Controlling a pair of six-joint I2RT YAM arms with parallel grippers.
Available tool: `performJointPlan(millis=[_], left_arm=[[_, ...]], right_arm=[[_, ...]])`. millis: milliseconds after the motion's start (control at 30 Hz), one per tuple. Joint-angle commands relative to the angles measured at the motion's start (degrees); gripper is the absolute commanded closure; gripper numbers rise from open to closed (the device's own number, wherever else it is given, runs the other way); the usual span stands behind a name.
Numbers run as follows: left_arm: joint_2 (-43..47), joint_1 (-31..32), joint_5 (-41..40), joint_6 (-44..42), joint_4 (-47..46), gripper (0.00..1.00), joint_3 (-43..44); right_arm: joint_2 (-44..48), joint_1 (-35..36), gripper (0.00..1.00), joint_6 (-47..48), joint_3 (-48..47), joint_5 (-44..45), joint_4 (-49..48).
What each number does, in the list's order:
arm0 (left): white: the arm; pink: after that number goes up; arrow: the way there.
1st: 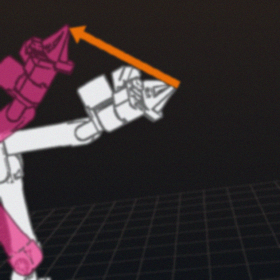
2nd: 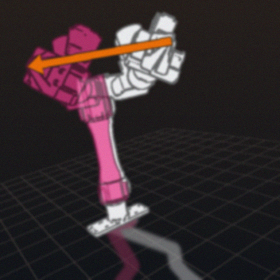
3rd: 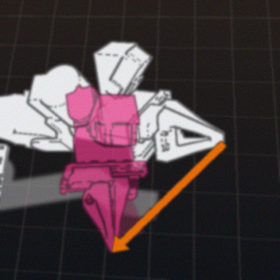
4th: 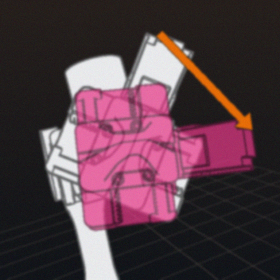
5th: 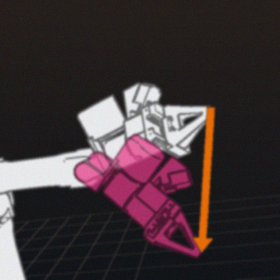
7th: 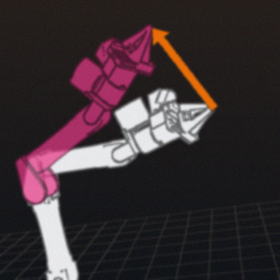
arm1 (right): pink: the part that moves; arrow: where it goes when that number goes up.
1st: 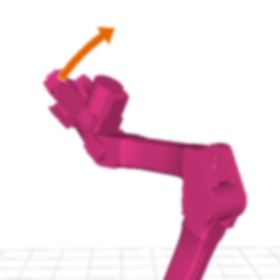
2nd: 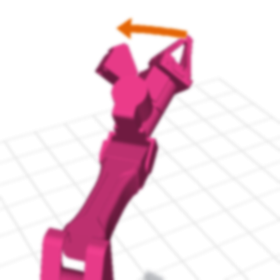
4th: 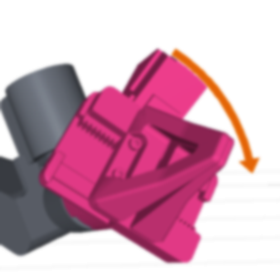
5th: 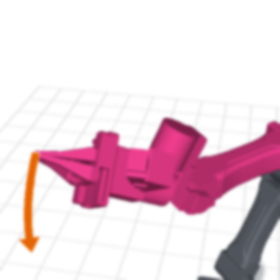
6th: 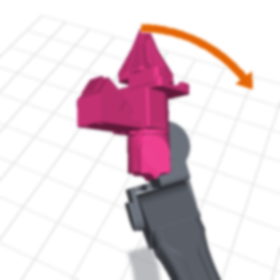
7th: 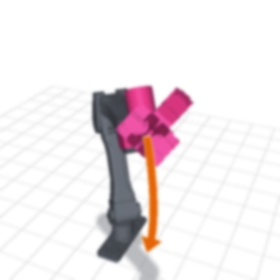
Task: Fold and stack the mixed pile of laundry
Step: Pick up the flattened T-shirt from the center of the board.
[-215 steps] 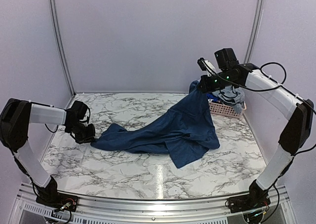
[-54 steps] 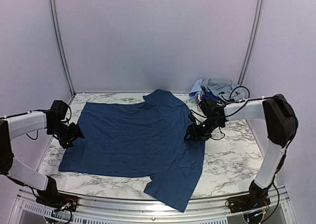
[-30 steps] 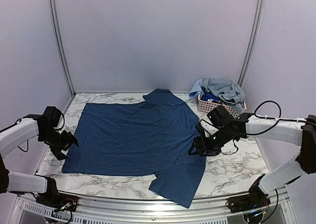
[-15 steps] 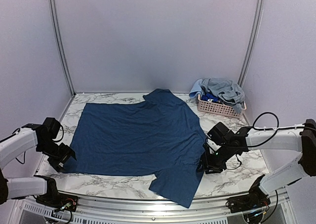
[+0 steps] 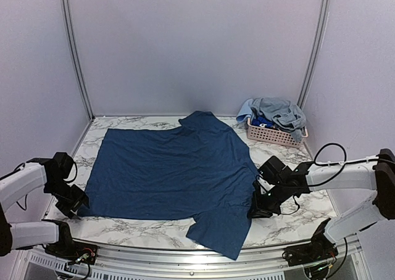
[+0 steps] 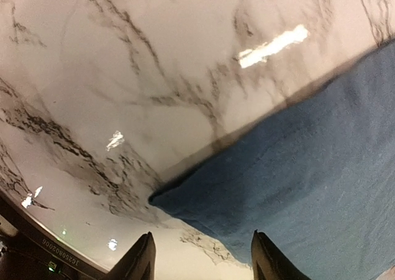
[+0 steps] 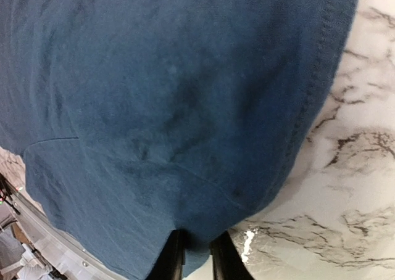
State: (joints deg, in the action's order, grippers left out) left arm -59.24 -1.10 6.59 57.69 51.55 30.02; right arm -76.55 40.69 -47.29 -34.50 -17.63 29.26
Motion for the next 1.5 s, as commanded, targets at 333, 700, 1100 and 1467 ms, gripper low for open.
performJointPlan(millis=[333, 700, 1100, 1467], left_arm=[[-4.60, -2.02, -3.49, -3.18, 0.25, 0.65, -1.26], [-2.84, -2.34, -2.87, -3.43, -0.01, 1.00, 0.45], [-3.50, -2.35, -2.77, -3.42, 3.69, 0.74, 5.14], [-4.45, -2.43, -7.63, -2.21, 1.44, 0.59, -0.21]], right_arm=[[4.34, 0.62, 1.00, -2.89, 1.49, 1.94, 0.72], [7.56, 0.63, 1.00, -2.99, -1.03, 2.50, 1.85], [9.69, 0.53, 1.00, -3.43, -2.77, 4.10, 4.04], [9.75, 0.53, 1.00, -3.95, -1.72, 4.00, 3.85]])
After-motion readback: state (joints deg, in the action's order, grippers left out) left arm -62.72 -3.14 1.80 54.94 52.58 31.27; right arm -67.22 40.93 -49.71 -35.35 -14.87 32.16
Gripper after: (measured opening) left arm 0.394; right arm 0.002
